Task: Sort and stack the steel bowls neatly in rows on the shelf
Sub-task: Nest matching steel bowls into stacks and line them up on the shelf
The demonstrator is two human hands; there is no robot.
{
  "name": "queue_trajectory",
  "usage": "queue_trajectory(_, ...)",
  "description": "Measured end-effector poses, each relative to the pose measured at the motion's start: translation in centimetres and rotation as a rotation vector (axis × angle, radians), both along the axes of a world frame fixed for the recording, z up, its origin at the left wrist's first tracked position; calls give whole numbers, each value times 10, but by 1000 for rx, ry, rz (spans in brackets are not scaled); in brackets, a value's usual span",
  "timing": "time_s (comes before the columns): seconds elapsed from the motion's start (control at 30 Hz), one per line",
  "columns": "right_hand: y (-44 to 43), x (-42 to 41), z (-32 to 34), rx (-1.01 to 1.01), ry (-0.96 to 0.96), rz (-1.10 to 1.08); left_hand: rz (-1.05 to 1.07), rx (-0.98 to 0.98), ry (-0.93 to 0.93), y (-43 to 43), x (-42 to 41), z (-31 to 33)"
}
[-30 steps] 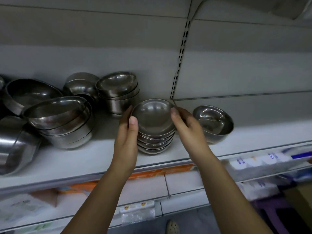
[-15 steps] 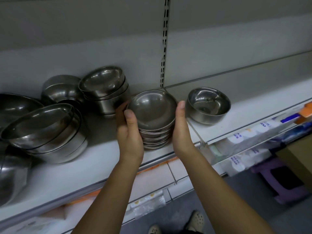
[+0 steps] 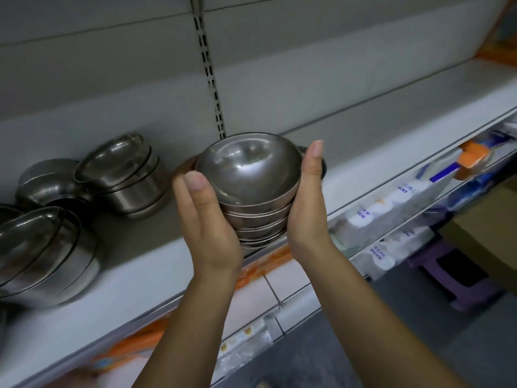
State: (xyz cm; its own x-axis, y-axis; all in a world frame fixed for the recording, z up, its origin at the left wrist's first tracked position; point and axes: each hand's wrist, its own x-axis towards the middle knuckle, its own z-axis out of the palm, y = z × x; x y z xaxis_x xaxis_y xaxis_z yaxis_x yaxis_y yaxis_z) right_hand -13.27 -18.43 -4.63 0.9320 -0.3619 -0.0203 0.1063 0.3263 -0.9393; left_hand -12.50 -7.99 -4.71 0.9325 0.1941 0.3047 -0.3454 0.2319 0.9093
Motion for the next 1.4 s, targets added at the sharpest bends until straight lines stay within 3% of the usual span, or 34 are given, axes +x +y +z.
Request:
queue_trajectory(0.23,-129,-60,9,-2,55,-196,-129,87,21,-131,-40,14)
queue_trajectory(0.53,-312,-151,15,-1,-67,-429,-373,71,40,-329,-108,16)
queue_trajectory(0.8,-434,-211,6,-54,-28,-525,-536,23,77,-454,-154,6)
queue_trajectory(1.0,-493,-186,1,8,-7,-541,-613,109,67,-508,-130,-5)
queue_trajectory(1.23,-573,-126,4,-14,52,-507,-852,247,27,-569,-52,-1)
queue_trajectory(1.4,-644,-63,9,-14,69,-488,-886,310,-7,-630,13,5)
